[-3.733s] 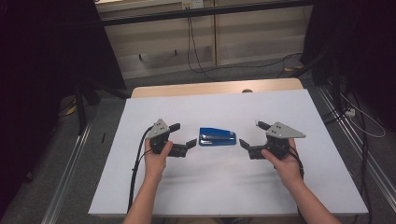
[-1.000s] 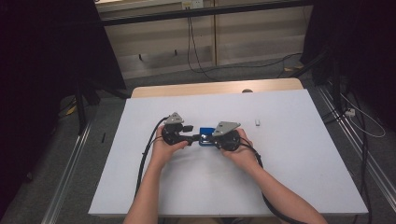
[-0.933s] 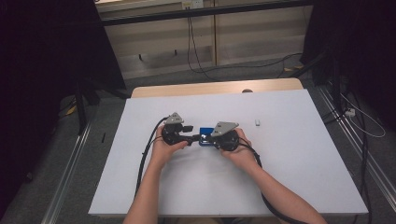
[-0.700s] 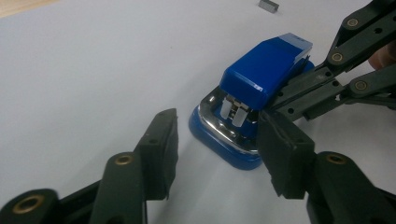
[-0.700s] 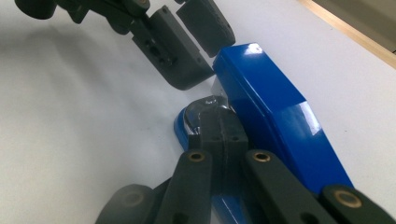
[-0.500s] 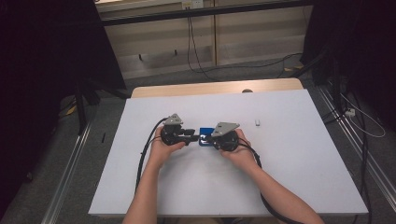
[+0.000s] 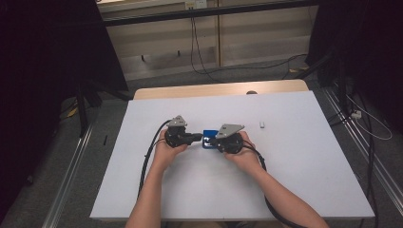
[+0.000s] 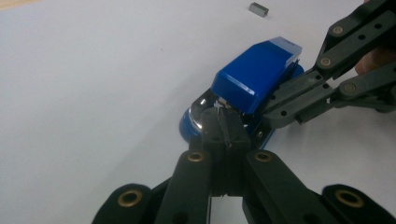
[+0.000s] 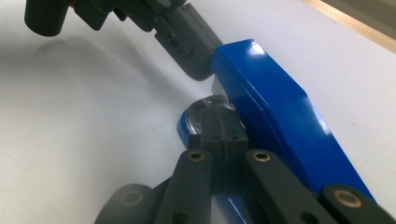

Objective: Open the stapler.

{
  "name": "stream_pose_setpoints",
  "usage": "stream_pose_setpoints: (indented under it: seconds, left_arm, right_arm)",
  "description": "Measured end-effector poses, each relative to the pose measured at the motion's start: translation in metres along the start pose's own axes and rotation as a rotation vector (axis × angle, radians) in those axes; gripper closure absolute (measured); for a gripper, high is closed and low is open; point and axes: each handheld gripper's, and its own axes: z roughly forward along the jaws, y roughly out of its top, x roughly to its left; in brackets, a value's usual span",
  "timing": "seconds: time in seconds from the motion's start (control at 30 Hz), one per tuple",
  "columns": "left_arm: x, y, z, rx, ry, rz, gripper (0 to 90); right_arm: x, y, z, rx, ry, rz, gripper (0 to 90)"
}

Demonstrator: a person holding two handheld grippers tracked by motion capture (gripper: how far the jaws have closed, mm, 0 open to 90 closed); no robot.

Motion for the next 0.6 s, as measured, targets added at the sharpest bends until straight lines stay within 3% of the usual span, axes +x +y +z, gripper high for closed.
stream_pose_setpoints:
  seconds: [0.13,0.6]
  left_arm:
    - [0.0012,-0.0013,0.0012,0.028,0.0,0.002,90.0]
    - [0.0012,0.0034,0.0023,0.032,-0.009,0.021,90.0]
  right_arm:
    - [-0.0008,-0.0002,0.0,0.0,0.005,0.006,90.0]
    - [-0.0015,-0.0011,0.0,-0.008,0.009,0.017,90.0]
